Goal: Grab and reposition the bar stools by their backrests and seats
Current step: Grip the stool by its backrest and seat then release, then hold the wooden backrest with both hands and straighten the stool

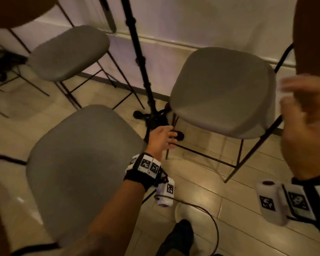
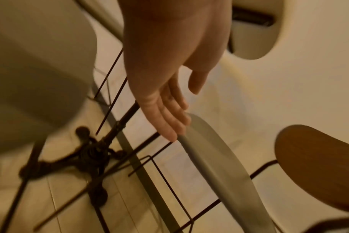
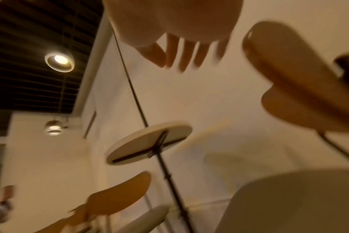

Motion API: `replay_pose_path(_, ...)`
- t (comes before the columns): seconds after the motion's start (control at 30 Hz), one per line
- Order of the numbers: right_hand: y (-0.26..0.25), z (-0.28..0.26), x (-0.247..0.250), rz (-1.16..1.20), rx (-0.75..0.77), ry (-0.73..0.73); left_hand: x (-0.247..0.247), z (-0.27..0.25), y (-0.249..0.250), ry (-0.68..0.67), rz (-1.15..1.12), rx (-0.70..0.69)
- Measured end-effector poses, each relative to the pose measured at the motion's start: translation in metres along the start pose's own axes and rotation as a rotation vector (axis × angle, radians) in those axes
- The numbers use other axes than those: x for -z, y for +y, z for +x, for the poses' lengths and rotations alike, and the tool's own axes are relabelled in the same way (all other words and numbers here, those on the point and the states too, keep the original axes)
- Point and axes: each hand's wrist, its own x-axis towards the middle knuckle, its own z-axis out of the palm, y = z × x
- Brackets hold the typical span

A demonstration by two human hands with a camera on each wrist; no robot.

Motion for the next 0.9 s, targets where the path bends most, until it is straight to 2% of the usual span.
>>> replay_pose_path(0.13, -0.075, -0.074, -0.063, 0.102, 0.214, -0.502, 0.073, -0.079, -0.038, -0.100, 0.104, -0.091)
replay_pose_path(0.27, -0.131, -0.139, -0.105, 0.285, 0.277, -0.815, 0.159, -0.157, -0.102, -0.083, 0.312, -0.119)
replay_pose_path(0.33, -0.160, -0.165, -0.119, 0.337, 0.300, -0.869, 0.199, -0.188, -0.126, -0.125, 0.468, -0.103)
replay_pose_path(0.47, -0.226, -0.211, -0.139, 0.425, 0.309, -0.949, 0.300, -0.233, -0.151, -0.133, 0.636, -0.067)
replay_pose_path(0.53, -0.260, -0.224, -0.146, 0.408, 0.267, -0.998, 0.353, -0.240, -0.149, -0.059, 0.642, -0.025)
replay_pose_path(0.6, -0.290, -0.234, -0.157, 0.398, 0.231, -1.058, 0.401, -0.241, -0.138, 0.105, 0.535, -0.041)
replay_pose_path(0.73, -0.342, -0.253, -0.191, 0.234, 0.279, -1.183, 0.477, -0.231, -0.083, 0.404, 0.513, -0.313)
replay_pose_path(0.9, -0.373, -0.269, -0.220, -0.080, 0.393, -1.026, 0.540, -0.193, 0.007, 0.525, 0.397, -0.632)
